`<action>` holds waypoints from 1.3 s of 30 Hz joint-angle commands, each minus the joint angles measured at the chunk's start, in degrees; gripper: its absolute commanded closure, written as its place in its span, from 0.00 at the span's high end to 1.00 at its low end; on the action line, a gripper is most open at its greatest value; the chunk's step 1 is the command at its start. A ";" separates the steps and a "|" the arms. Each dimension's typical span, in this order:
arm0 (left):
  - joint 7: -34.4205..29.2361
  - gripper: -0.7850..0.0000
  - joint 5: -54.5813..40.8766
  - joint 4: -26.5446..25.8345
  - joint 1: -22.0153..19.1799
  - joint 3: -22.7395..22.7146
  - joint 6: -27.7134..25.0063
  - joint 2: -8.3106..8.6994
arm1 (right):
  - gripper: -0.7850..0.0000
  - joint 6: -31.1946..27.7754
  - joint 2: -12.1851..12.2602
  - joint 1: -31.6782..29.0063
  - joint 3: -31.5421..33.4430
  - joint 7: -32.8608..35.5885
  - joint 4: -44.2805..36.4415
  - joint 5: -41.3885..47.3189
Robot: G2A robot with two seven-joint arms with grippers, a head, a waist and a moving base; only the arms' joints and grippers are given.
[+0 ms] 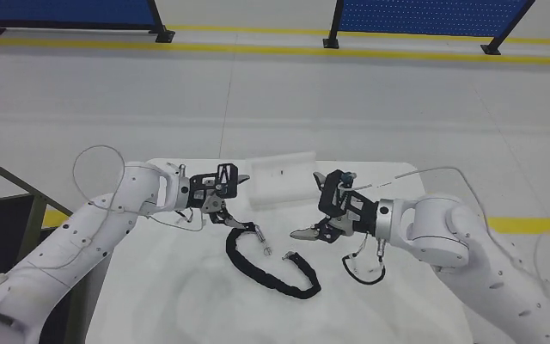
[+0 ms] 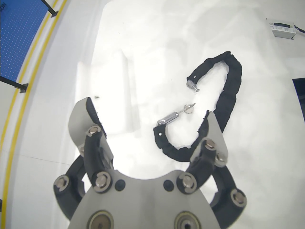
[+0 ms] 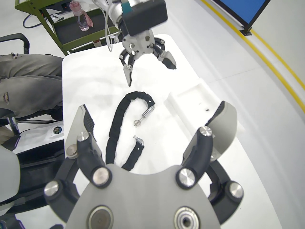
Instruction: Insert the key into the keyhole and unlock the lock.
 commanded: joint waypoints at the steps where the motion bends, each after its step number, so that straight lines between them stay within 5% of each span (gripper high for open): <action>1: 0.25 1.00 0.93 -1.24 -1.99 -0.81 -0.97 0.13 | 1.00 -2.49 -0.52 2.58 -0.98 -0.32 2.68 0.15; 5: 1.50 1.00 -0.22 -0.81 -6.91 1.28 -0.97 0.37 | 1.00 -7.12 -1.98 9.43 -3.95 2.22 9.59 4.76; 15: 9.39 1.00 -11.96 8.80 -21.67 14.93 -0.97 -1.21 | 1.00 -9.34 -6.41 26.79 -11.78 10.12 21.73 13.50; 39: 10.75 1.00 -15.17 10.00 -23.96 14.93 -0.97 -0.94 | 1.00 -7.14 -8.10 31.38 -12.54 8.93 25.04 13.90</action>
